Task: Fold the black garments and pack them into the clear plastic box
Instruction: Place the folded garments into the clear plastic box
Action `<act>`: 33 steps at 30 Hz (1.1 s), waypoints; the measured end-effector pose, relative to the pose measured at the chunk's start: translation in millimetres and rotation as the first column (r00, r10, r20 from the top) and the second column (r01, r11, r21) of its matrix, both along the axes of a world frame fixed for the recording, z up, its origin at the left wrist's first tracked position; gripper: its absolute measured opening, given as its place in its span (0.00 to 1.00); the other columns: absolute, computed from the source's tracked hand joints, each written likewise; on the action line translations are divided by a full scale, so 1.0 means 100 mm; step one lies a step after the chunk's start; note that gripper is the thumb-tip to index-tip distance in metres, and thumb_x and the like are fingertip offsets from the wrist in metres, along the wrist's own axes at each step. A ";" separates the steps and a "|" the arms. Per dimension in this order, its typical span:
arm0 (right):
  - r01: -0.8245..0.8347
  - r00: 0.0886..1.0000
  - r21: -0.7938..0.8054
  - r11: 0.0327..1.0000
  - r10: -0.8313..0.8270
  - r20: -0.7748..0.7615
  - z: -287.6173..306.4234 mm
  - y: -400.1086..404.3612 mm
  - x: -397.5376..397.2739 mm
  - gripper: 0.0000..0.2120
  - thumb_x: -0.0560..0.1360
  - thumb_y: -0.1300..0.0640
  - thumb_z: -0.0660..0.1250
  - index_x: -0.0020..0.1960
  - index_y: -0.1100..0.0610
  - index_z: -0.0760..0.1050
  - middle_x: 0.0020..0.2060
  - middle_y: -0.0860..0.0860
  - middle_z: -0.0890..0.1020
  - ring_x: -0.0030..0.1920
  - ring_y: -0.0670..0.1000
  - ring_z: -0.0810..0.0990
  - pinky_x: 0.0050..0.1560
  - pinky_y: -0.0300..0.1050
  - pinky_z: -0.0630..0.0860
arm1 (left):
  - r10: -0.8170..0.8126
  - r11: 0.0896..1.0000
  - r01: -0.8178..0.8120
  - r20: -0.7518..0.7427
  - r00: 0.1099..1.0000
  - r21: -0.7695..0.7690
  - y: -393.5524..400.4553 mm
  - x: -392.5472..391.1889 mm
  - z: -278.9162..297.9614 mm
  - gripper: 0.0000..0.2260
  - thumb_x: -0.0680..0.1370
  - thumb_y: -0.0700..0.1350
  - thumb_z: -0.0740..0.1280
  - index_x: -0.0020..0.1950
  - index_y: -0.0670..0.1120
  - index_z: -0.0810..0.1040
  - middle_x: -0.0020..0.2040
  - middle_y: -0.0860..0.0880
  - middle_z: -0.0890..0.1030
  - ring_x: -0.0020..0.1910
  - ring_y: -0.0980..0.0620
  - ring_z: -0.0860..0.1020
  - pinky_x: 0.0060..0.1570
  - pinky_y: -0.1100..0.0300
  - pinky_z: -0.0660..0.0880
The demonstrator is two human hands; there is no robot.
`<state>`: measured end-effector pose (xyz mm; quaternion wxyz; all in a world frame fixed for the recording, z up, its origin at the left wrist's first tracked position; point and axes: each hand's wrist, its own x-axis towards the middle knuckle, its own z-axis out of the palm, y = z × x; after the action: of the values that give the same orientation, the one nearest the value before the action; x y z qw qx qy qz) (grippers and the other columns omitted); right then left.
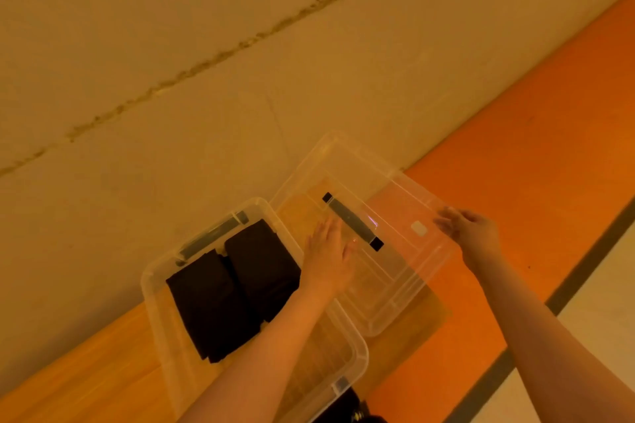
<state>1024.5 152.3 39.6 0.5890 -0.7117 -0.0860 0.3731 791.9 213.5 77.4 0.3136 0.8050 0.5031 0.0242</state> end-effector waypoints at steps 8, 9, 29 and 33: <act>-0.191 0.862 0.235 0.953 0.049 0.505 1.41 0.27 -0.22 0.09 0.72 0.65 0.68 0.52 0.60 0.80 0.38 0.48 0.82 0.32 0.34 0.79 0.36 0.25 0.74 | 0.692 0.718 -0.386 0.534 0.485 -0.580 0.57 -0.20 1.27 0.28 0.79 0.59 0.57 0.75 0.47 0.58 0.74 0.47 0.62 0.72 0.48 0.62 0.69 0.55 0.60; -0.245 0.830 0.253 0.936 0.067 0.554 1.57 0.29 -0.28 0.09 0.72 0.66 0.68 0.50 0.58 0.81 0.35 0.42 0.83 0.33 0.32 0.78 0.37 0.24 0.73 | 0.738 0.673 -0.358 0.560 0.376 -0.648 0.65 -0.32 1.43 0.31 0.78 0.60 0.58 0.76 0.46 0.57 0.75 0.45 0.61 0.73 0.46 0.61 0.69 0.54 0.59; -0.668 0.397 -0.024 0.743 0.383 0.834 1.24 0.15 -1.91 0.40 0.65 0.33 0.61 0.69 0.55 0.62 0.62 0.59 0.73 0.59 0.60 0.75 0.54 0.61 0.75 | 0.720 0.553 -0.098 0.534 -0.444 -0.827 0.51 -2.04 1.29 0.10 0.81 0.41 0.55 0.55 0.48 0.74 0.56 0.43 0.76 0.61 0.37 0.72 0.48 0.43 0.72; -0.534 0.840 0.189 0.824 0.542 0.011 1.17 0.33 -1.73 0.50 0.49 0.34 0.76 0.67 0.50 0.66 0.51 0.52 0.80 0.49 0.55 0.80 0.41 0.48 0.76 | 0.752 0.482 -0.132 0.486 -0.444 -0.866 0.37 -2.25 1.08 0.14 0.80 0.42 0.56 0.65 0.46 0.71 0.69 0.42 0.70 0.61 0.39 0.72 0.47 0.46 0.73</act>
<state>851.4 185.1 156.3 0.5251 -0.5925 -0.3047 0.5295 567.0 250.5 185.7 0.6735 0.0696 0.3937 0.6218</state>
